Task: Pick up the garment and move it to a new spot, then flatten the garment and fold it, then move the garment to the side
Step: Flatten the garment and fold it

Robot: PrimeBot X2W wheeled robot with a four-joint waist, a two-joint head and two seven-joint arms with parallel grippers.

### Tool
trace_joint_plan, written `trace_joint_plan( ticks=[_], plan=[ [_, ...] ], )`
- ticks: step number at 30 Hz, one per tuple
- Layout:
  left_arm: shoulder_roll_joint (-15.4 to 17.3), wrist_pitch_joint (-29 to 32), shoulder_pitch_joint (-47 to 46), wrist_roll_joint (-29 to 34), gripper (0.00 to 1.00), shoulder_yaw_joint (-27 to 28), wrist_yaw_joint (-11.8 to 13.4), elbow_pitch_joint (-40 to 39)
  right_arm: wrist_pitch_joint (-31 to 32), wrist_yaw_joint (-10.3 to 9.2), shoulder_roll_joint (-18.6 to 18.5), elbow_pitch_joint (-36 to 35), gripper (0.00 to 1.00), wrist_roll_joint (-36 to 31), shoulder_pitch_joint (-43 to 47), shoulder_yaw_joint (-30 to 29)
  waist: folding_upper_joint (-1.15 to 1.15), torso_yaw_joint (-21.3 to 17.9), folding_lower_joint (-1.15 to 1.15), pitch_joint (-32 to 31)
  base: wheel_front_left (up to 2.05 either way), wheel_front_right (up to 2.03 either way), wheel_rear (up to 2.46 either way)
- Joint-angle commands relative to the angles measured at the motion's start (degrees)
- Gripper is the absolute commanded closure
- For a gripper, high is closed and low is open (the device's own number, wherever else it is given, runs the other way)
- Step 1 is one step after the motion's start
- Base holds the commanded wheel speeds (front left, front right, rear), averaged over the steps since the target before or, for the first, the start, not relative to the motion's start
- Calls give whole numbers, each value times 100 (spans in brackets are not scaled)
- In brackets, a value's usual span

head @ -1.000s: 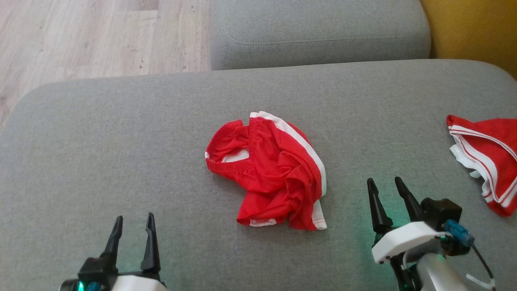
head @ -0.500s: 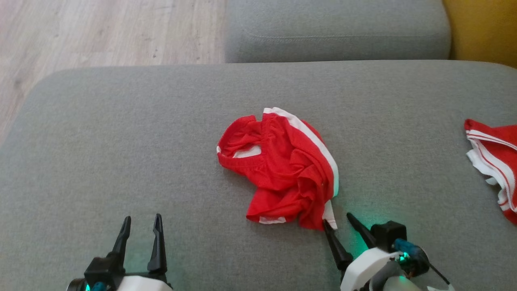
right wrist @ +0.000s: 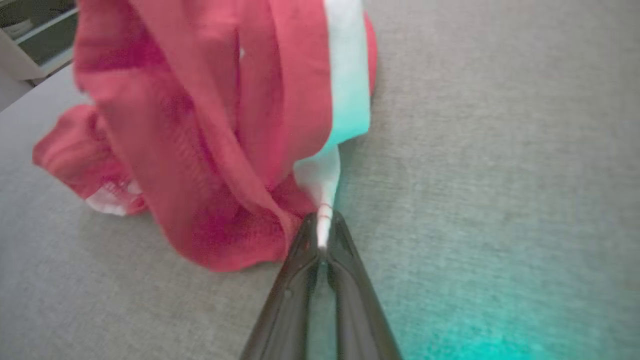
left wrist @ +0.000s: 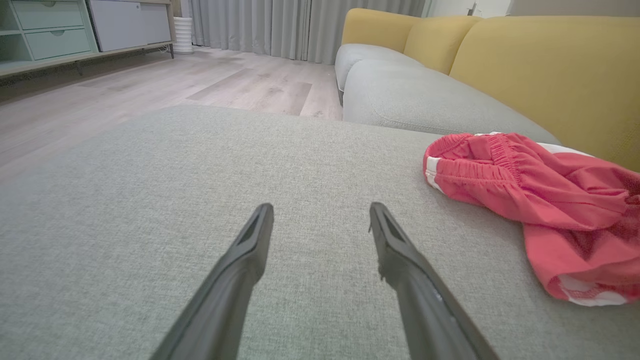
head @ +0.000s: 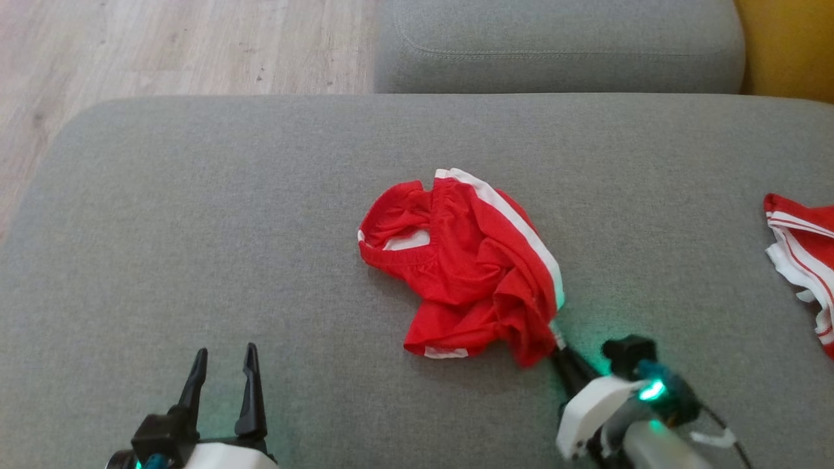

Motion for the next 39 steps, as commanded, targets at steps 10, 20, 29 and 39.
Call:
trace_joint_plan(
  ticks=[10, 20, 29, 39],
  plan=[
    [7, -30, -225, -109, 0, 155, 68, -203, -2, -5, -686, -1707, 100, -1184, -310, -1630, 0, -157, 0, -50, 0, 0, 0],
    [7, -30, -306, -223, 0, -73, 71, -136, -2, -5, -748, -2673, 100, -1579, -2055, -1153, 0, 149, 0, -187, 0, 0, 0],
    [7, -30, -309, -273, 0, -236, 88, -40, -3, -5, -248, -2486, 100, -1199, -3722, -80, 0, 675, 0, -252, 0, 0, 0],
    [7, -30, -169, -267, 0, -119, 108, -27, -3, -5, -415, -2450, 100, -940, -3160, -84, 0, 565, 0, -287, 0, 0, 0]
  ],
)
